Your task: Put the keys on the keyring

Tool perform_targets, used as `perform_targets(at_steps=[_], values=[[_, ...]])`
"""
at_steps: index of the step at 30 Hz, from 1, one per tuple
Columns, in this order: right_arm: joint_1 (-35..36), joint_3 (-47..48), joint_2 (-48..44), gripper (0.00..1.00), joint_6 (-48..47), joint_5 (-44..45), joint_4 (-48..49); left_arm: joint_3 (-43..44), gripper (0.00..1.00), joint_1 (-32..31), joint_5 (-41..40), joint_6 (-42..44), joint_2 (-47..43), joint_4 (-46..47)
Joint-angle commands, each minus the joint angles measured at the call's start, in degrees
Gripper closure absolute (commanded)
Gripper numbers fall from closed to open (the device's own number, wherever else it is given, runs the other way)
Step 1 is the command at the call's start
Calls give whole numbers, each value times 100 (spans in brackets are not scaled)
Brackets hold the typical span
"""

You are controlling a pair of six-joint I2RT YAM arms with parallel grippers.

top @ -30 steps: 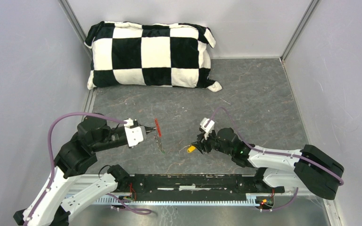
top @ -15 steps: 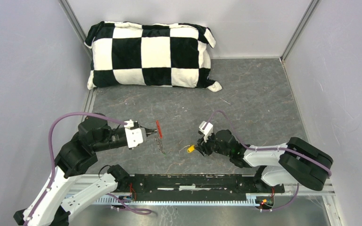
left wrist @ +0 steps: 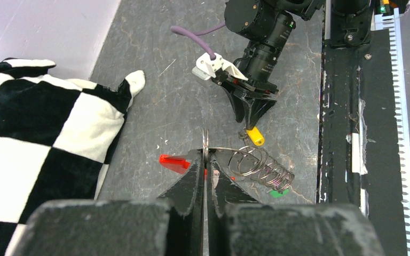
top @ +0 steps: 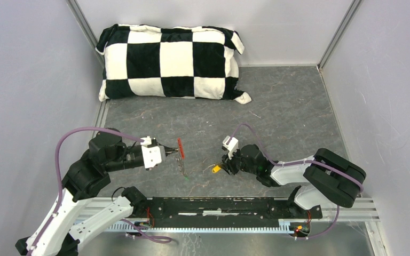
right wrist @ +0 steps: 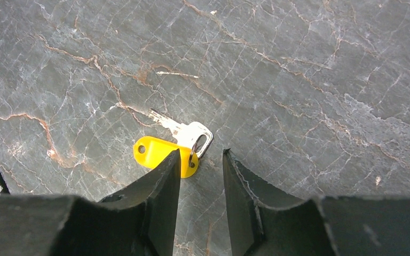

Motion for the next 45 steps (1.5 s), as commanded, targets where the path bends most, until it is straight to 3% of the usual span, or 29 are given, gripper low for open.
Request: perform_targets(at_steps=[1, 11, 17, 22, 33, 45], values=[[-20, 196, 79, 62, -12, -175, 285, 23, 98, 33, 137, -104, -10, 87], [-21, 277, 65, 100, -240, -353, 135, -54, 98, 33, 269, 16, -48, -3], [-25, 306, -324, 100, -511, -460, -102, -241, 98, 33, 600, 306, -143, -35], [-17, 342, -1229, 100, -845, -713, -671, -453, 98, 33, 1076, 649, -165, -45], [-10, 1137, -3526, 100, -1631, -2015, -3168, -986, 98, 24, 2353, 729, -44, 768], [-3, 3117, -3668, 99, -2338, -4212, -4693, -930, 98, 24, 3388, 110, 808, 1940]])
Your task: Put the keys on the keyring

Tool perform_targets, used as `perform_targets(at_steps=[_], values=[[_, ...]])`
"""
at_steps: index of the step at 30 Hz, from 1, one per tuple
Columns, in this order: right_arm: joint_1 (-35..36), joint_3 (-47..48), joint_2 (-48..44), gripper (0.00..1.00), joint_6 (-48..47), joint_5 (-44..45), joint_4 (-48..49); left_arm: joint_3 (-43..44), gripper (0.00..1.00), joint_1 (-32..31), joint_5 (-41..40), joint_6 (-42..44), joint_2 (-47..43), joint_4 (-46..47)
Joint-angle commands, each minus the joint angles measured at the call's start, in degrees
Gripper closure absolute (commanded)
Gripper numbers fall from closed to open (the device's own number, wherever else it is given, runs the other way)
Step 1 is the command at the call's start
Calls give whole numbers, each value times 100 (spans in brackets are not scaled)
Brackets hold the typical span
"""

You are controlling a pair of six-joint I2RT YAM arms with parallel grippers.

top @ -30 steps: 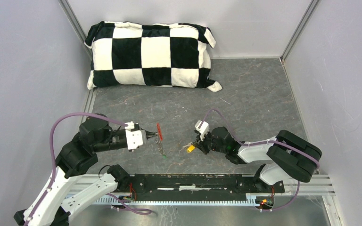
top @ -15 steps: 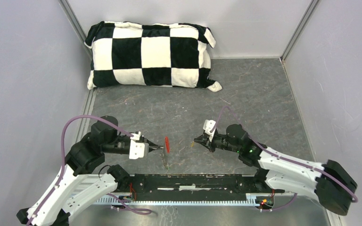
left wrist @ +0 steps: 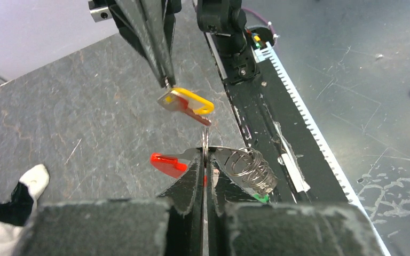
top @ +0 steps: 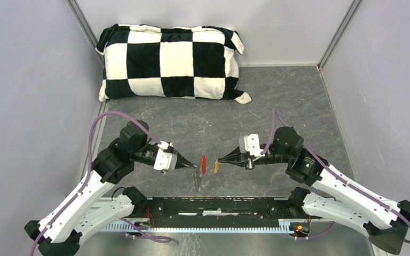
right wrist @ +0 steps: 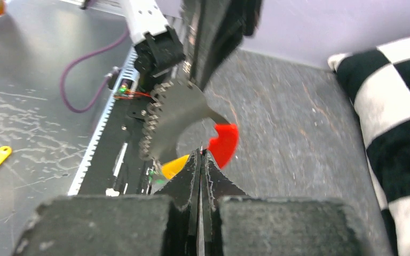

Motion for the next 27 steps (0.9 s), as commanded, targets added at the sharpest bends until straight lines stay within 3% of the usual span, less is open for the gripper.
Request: perform_targets(at_steps=[1, 15, 22, 27], values=[[0, 625, 50, 100, -373, -1002, -525, 110, 98, 24, 711, -399, 157, 841], [46, 1728, 793, 100, -1504, -1315, -1437, 325, 98, -53, 1259, -244, 633, 1109], [540, 2151, 1029, 100, -2488, -772, -2303, 275, 98, -90, 1424, -218, 604, 1108], [640, 2248, 1025, 100, -2725, -644, -2366, 257, 98, -137, 1596, -186, 641, 1108]])
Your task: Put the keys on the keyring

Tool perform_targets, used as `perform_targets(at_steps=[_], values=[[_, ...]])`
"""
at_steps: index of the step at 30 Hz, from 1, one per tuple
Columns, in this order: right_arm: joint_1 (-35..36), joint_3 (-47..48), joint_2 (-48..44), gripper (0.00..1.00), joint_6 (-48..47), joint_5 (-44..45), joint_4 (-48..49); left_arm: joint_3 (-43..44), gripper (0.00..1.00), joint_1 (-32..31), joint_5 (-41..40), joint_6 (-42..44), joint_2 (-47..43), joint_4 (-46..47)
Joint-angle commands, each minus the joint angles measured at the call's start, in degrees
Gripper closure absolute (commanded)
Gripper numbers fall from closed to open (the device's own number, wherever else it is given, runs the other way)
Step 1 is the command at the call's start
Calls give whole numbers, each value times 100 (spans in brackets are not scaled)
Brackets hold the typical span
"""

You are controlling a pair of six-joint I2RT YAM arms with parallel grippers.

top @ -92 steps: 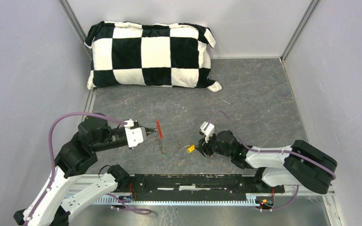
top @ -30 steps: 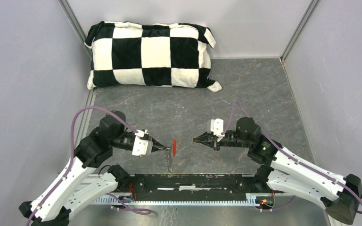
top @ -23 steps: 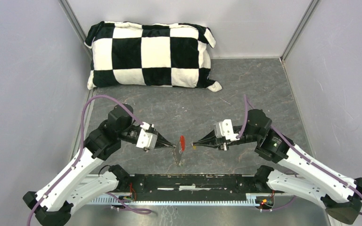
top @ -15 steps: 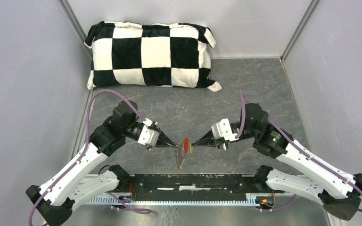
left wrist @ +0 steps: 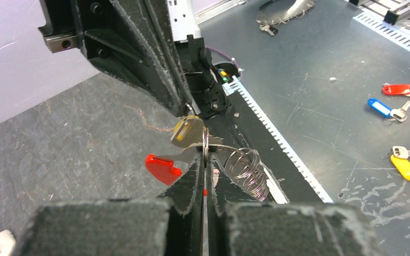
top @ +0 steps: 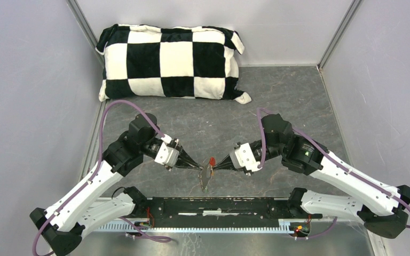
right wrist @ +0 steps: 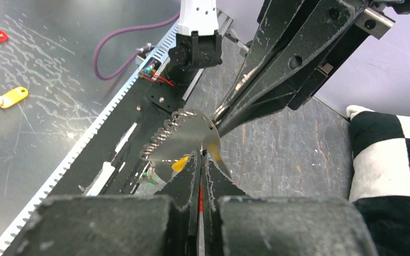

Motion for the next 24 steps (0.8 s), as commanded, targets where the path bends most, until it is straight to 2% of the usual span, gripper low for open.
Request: perform_targets(at_steps=[1, 12, 24], values=[[81, 353, 5, 100, -460, 239, -180, 197, 98, -74, 391, 65, -18, 252], [410, 603, 316, 100, -568, 368, -296, 99, 98, -117, 412, 103, 0, 251], [494, 688, 262, 100, -572, 661, -233, 75, 98, -117, 332, 93, 7, 251]])
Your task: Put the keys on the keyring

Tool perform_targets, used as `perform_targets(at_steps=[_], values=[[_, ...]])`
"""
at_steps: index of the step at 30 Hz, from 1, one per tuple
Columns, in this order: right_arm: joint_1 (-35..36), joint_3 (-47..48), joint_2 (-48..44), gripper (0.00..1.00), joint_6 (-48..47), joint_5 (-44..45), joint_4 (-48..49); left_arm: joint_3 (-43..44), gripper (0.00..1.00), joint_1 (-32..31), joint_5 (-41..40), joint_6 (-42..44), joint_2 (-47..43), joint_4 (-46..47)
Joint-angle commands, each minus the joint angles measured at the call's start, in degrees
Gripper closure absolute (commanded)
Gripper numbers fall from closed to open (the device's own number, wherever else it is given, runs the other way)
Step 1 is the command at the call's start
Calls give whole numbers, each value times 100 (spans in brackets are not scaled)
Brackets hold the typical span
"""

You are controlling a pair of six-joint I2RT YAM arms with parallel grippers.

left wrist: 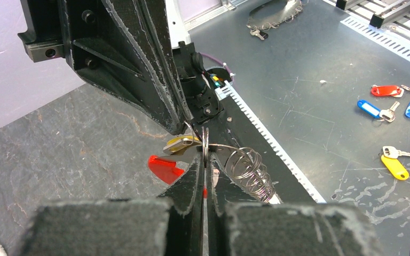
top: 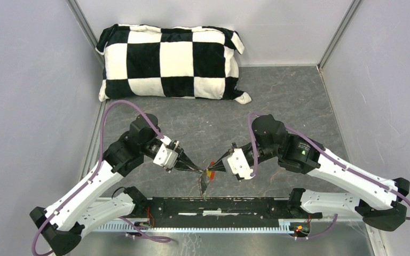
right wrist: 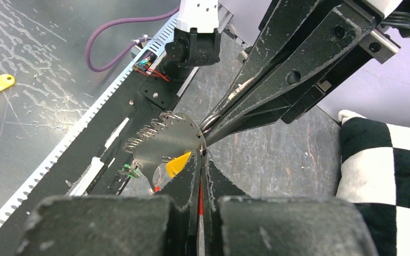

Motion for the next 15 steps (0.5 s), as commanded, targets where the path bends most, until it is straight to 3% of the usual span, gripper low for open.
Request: perform_targets(at_steps=[1, 15], values=[[33, 265, -75, 100, -82, 227, 105, 73, 98, -45, 125, 87, -6, 254], [42, 335, -64, 100, -47, 109, 170, 38, 98, -37, 0, 60, -5, 249]])
